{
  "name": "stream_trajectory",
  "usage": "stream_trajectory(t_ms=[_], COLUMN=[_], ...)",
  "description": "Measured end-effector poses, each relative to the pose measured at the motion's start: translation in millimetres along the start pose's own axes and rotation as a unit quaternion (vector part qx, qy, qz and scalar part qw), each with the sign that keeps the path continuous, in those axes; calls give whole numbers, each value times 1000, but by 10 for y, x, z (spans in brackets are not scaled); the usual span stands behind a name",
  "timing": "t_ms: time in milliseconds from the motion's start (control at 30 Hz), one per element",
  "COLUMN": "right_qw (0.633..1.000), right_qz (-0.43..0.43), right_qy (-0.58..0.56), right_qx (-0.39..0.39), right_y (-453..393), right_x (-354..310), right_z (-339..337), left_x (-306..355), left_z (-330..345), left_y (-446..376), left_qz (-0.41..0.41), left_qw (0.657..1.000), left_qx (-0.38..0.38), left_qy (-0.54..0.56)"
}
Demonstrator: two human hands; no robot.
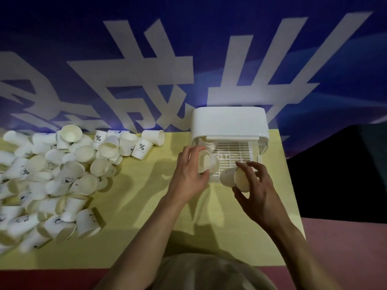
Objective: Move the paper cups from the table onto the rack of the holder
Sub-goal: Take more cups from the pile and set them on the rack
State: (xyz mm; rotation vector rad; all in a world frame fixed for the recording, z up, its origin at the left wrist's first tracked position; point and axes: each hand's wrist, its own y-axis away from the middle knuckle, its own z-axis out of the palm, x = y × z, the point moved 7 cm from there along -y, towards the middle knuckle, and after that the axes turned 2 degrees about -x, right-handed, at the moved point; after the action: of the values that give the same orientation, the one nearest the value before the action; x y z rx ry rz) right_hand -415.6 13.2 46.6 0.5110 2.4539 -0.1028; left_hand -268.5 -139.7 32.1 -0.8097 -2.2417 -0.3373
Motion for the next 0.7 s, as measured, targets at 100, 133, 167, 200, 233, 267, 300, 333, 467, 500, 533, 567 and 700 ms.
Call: stream_trajectory(t_ms=[100,133,167,200,233,267,300,333,467,500,533,567,700], right_qw=[1000,1000,999,999,999,999,999,999,999,999,998,998,998], right_qz=[7,9,10,11,12,14,17,20,31,35,38,40,42], right_qy=[-17,-24,-31,-37,-41,-44,-45,-45,-43,-42,-43,-44,-42], right_qx=[3,4,5,6,7,8,9,9,5,2,0,-2,-6], right_y=[53,65,76,84,89,92,95,95,79,70,57,45,-22], right_x=[108,142,174,207,238,270,302,334,468,503,536,562,623], right_z=[-48,-67,-89,-112,-134,-157,-180,-200,-246,-246,-244,-240,-204], left_x=[59,61,55,38,14,-15,-53,-94,-240,-268,-292,-312,-401], left_z=[166,215,264,309,354,400,448,496,679,725,767,802,909], left_y=[-48,-59,-71,-81,-93,-102,-109,-115,-150,-166,-184,-204,-267], left_qz=[2,2,-2,-9,-18,-27,-38,-48,-84,-89,-92,-94,-120], left_qw=[999,999,999,998,998,998,997,996,991,989,987,985,977], left_qx=[-18,-20,-21,-22,-24,-28,-33,-39,-73,-84,-95,-103,-133], left_qy=[-32,-43,-49,-53,-56,-58,-62,-65,-76,-83,-92,-101,-116])
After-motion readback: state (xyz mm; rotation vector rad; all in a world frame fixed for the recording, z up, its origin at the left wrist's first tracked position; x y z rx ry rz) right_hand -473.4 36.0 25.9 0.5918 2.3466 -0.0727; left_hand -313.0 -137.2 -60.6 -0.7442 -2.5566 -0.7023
